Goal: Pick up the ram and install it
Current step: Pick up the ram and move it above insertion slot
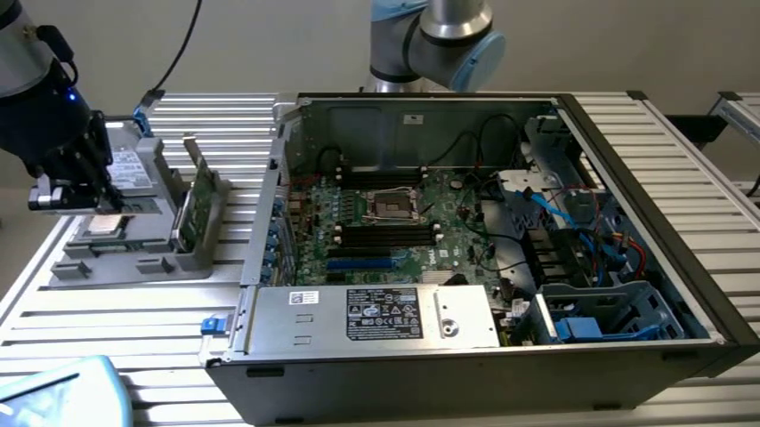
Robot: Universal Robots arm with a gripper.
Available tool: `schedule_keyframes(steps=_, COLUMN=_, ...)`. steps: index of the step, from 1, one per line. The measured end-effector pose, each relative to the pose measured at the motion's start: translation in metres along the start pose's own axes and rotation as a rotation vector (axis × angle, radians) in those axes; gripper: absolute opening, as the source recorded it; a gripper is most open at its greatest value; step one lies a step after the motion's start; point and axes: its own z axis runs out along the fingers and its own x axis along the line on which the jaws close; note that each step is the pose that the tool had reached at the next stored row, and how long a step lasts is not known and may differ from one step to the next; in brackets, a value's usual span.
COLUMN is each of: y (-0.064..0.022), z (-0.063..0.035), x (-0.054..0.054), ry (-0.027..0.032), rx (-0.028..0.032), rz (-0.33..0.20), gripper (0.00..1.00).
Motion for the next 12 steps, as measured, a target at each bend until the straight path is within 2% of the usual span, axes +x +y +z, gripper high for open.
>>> schedule_keyframes(steps=3, y=-0.0042, z=-0.0015, x=0.003, ry=-0.0054, rx=-0.0066, rz=0.001, gripper=0.14)
schedule_keyframes(steps=9, y=-0.019, z=-0.0052, x=0.01, ry=-0.0082, rx=-0.0136, rz=0.002, gripper=0.14)
schedule_keyframes(steps=12, y=-0.0286, z=-0.0147, x=0.011, ry=-0.0091, rx=-0.017, rz=0.002, gripper=0.14)
